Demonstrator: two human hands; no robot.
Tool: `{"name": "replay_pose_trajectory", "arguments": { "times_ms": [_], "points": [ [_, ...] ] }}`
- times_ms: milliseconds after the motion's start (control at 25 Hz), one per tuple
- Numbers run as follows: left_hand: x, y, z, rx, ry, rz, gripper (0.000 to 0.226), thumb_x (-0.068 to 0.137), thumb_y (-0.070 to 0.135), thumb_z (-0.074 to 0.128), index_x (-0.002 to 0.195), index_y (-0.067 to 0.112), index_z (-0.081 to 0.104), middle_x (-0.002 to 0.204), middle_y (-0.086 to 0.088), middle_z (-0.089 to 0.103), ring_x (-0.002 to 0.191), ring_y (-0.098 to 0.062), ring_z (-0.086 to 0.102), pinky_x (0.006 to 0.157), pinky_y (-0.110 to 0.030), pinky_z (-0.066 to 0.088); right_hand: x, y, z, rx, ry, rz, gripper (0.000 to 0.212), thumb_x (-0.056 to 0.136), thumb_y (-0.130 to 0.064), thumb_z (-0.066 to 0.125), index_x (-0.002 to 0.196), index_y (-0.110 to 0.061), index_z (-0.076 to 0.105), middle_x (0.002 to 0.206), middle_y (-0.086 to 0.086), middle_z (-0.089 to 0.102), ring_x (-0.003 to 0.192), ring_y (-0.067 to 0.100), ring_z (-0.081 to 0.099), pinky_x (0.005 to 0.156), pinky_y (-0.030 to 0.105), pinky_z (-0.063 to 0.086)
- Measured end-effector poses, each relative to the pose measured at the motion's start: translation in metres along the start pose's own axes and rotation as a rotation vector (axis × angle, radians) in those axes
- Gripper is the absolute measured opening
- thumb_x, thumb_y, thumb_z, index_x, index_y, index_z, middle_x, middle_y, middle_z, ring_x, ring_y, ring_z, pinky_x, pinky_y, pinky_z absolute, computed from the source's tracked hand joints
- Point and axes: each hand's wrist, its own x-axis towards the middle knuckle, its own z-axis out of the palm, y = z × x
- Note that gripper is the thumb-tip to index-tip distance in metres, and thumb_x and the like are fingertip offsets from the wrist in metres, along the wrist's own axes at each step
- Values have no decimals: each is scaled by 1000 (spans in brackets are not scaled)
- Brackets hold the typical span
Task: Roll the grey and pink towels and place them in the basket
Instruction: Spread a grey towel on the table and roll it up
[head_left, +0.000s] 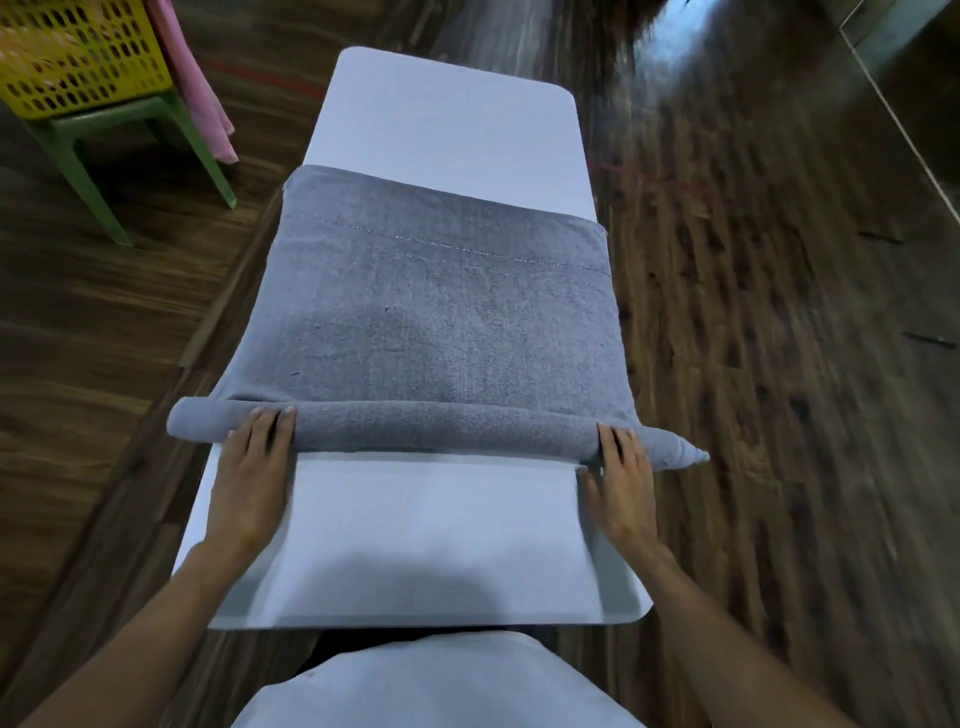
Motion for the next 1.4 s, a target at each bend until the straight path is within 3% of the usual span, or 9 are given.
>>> {"name": "replay_pose_trajectory", "arguments": {
  "times_ms": [280,480,560,640,720,840,1000,1200,1400],
  "points": [
    [43,-7,-20,-110,-89,16,34,83,-5,54,115,3,63,112,-20,62,101,-41,56,89,-52,44,34,4,-15,82,-110,23,34,88,-14,49,116,-4,63,112,14,65,105,31,58,95,38,43],
    [39,-28,-27,-181,-392,56,46,74,-8,62,118,4,65,116,-21,65,106,-39,59,95,-47,45,23,20,-33,62,-333,-55,36,91,-7,48,123,-12,62,114,9,66,107,27,59,96,44,47],
    [56,-32,-25,-305,-390,-7,43,77,-14,59,119,-3,62,117,-26,63,108,-43,59,96,-46,43,39,22,-36,26,-441,-6,41,94,-10,47,133,-19,56,121,8,63,113,30,59,100,43,45],
    [67,-28,-25,-336,-210,-48,33,78,-11,63,109,1,66,104,-26,61,95,-45,58,84,-47,44,55,20,-34,176,-341,97,42,92,-11,49,133,-22,54,123,9,58,112,28,58,103,38,43],
    [60,-21,-29,-223,-2,-29,19,82,0,67,99,7,68,99,-19,57,88,-41,52,76,-49,44,53,8,-30,215,-63,149,31,90,-2,55,117,-13,64,113,13,56,103,32,57,96,38,45],
    [27,-12,-24,-129,56,42,34,87,10,63,120,4,61,116,-19,55,100,-38,50,85,-52,45,21,-10,-17,-15,125,82,24,94,-18,54,112,-11,68,111,12,62,104,33,56,91,51,47],
    [37,-24,-13,-130,-70,90,53,84,9,67,134,4,50,129,-20,50,112,-39,48,97,-54,44,10,0,-3,-58,-20,-11,45,90,-25,65,131,-10,55,133,11,56,124,32,49,107,54,38],
    [65,-26,-12,-179,-120,84,40,83,-2,62,123,2,59,116,-23,60,100,-41,55,87,-54,47,43,-2,-13,-20,-98,-7,40,87,-27,49,119,-5,62,115,16,65,104,36,57,95,51,44],
    [48,-39,-14,-252,-250,111,30,83,-8,58,112,-3,65,106,-28,64,95,-47,60,86,-56,47,36,20,-25,-20,-377,-42,36,98,-21,42,130,-11,54,124,11,61,113,29,52,101,41,37]
  ]
}}
